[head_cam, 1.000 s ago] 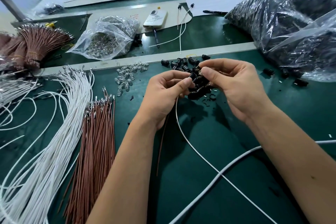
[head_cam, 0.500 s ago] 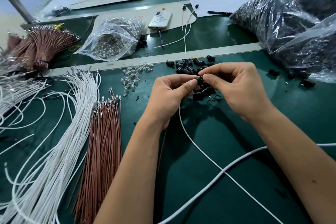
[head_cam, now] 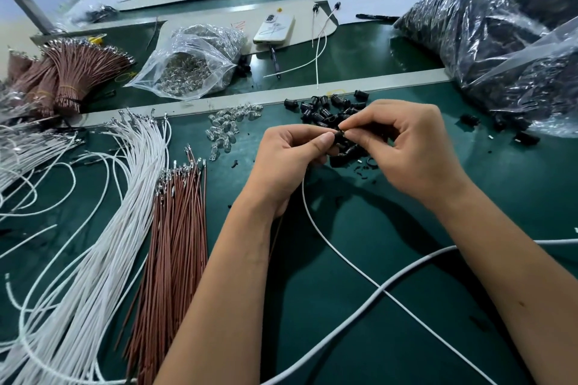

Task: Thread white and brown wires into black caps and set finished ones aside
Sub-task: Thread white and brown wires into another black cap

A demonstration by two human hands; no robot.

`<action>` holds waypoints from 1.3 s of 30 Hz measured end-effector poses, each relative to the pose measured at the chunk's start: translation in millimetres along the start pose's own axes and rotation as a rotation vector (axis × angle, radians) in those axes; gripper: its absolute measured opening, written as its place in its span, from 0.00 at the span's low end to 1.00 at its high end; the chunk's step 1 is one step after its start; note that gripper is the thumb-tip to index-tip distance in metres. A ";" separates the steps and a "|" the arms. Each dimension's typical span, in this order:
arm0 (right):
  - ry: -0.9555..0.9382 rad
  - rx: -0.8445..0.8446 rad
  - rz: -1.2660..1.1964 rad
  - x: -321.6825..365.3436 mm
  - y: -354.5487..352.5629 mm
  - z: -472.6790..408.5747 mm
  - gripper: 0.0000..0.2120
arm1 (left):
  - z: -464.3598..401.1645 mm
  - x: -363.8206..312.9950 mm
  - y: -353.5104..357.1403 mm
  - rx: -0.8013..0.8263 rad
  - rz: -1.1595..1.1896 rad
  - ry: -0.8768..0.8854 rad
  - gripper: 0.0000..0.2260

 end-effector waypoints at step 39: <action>0.097 0.115 -0.041 -9.4 -3.7 1.6 0.04 | -0.1 -0.4 2.3 -0.078 -0.245 0.192 0.06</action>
Point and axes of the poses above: each hand's wrist, its own z-axis away from the middle knuckle, its own y-axis out of the palm, x = y × z, the point moved 2 cm from there along -z, towards the middle knuckle, and after that the axes turned 8 degrees about -y, right-handed, at the moved point
